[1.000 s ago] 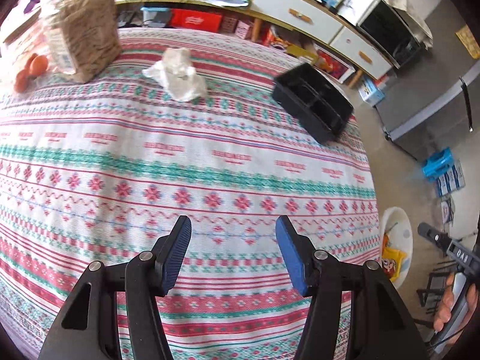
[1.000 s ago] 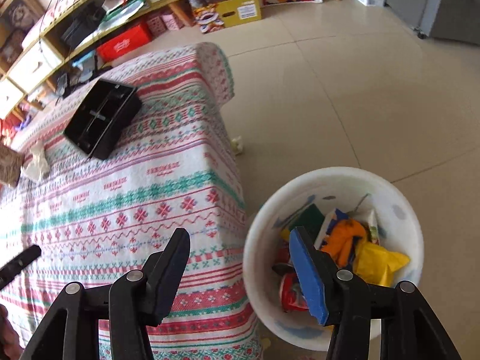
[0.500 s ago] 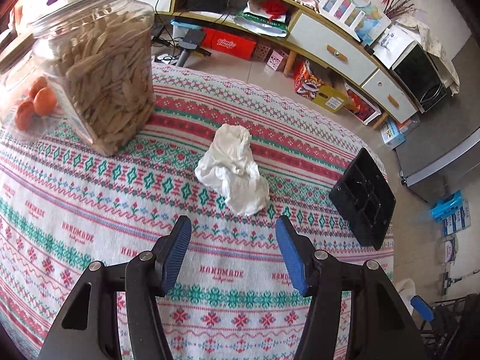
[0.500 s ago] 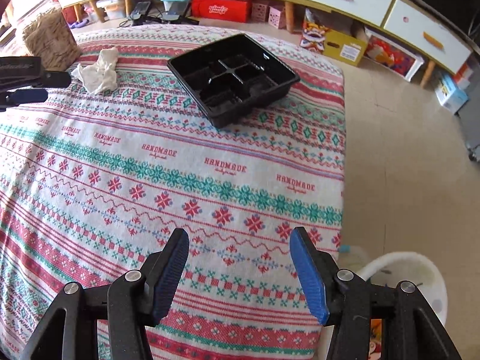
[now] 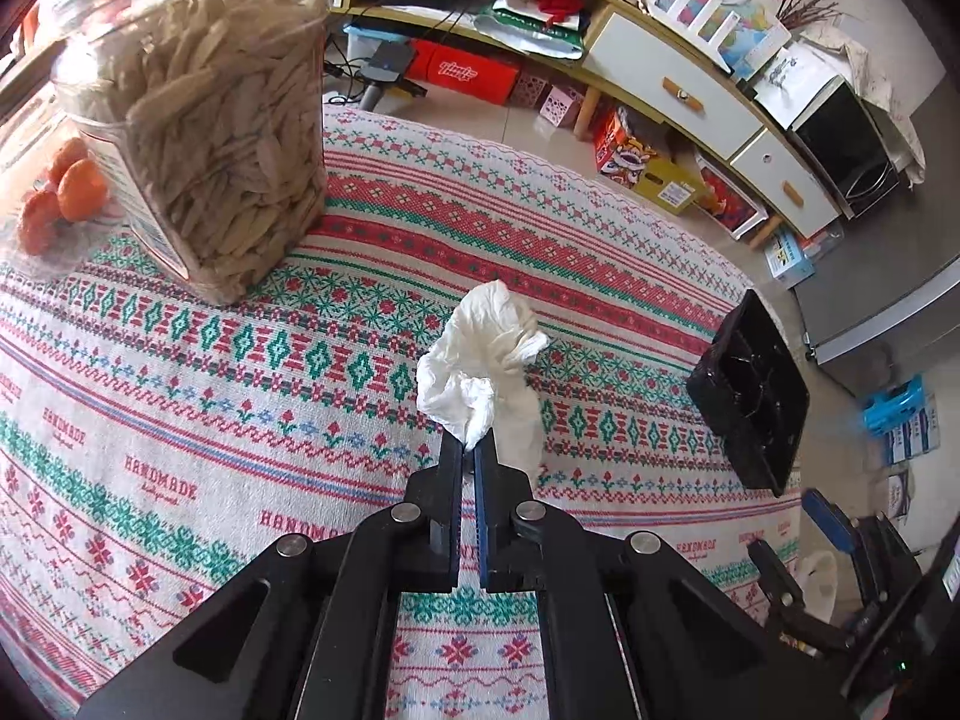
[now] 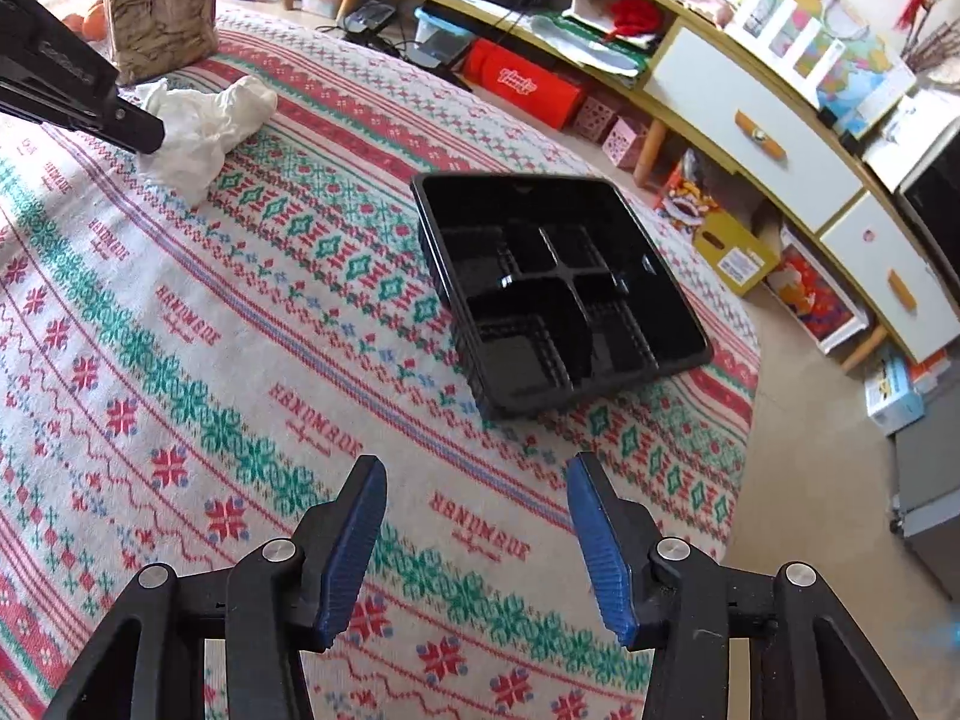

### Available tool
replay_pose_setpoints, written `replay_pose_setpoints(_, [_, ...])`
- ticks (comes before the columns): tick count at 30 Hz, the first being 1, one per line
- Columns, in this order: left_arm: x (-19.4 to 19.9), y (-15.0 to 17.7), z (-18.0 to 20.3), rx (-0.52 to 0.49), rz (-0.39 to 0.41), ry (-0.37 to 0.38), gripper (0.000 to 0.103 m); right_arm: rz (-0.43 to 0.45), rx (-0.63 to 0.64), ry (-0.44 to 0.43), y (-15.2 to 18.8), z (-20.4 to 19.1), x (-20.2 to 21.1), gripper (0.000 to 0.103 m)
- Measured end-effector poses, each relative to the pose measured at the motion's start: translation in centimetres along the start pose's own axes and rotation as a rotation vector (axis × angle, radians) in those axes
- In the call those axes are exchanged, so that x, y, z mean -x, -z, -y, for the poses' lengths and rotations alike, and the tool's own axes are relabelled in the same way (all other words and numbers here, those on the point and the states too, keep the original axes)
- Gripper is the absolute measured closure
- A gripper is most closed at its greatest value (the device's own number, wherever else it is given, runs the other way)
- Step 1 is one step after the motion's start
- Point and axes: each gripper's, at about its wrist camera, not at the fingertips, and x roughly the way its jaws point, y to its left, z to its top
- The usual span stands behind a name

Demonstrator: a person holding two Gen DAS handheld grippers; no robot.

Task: Collect trash
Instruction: 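Grasp the black plastic tray edge with the right tool while the left tool holds the tissue, then carry the tissue and black tray over the white bin and release both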

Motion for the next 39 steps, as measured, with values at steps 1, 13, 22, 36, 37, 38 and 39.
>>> replay_pose_setpoints(1, [0.8,0.4,0.1,-0.016,0.001,0.002,0.100,0.001,-0.006,0.011,-0.6,0.0,-0.5,0.052])
replay_pose_setpoints(13, [8.1,5.9,-2.2,0.006,-0.005,0.123,0.100,-0.024,-0.036,-0.035,-2.0,1.2,-2.0,0.101])
replay_pose_setpoints(22, [9.1,7.8,0.3,-0.049,0.010,0.175,0.100,0.032,-0.268,-0.273,-0.3,3.8,5.3,0.101])
replay_pose_setpoints(36, [9.4,12.4,6.7,-0.181,-0.029,0.293,0.100,0.096,-0.457,-0.312,5.5,5.2,12.6,0.101])
replay_pose_setpoints(37, [9.4,12.8,7.4,-0.196,-0.031,0.298,0.100,0.101,-0.479,-0.318,6.1,5.6,13.2,0.101])
replay_pose_setpoints(38, [9.4,13.2,8.0,-0.211,-0.037,0.302,0.100,0.107,-0.497,-0.318,6.7,6.0,13.8,0.101])
replay_pose_setpoints(39, [9.3,13.5,8.6,-0.223,-0.044,0.310,0.100,0.114,-0.511,-0.315,7.3,6.3,14.3,0.101])
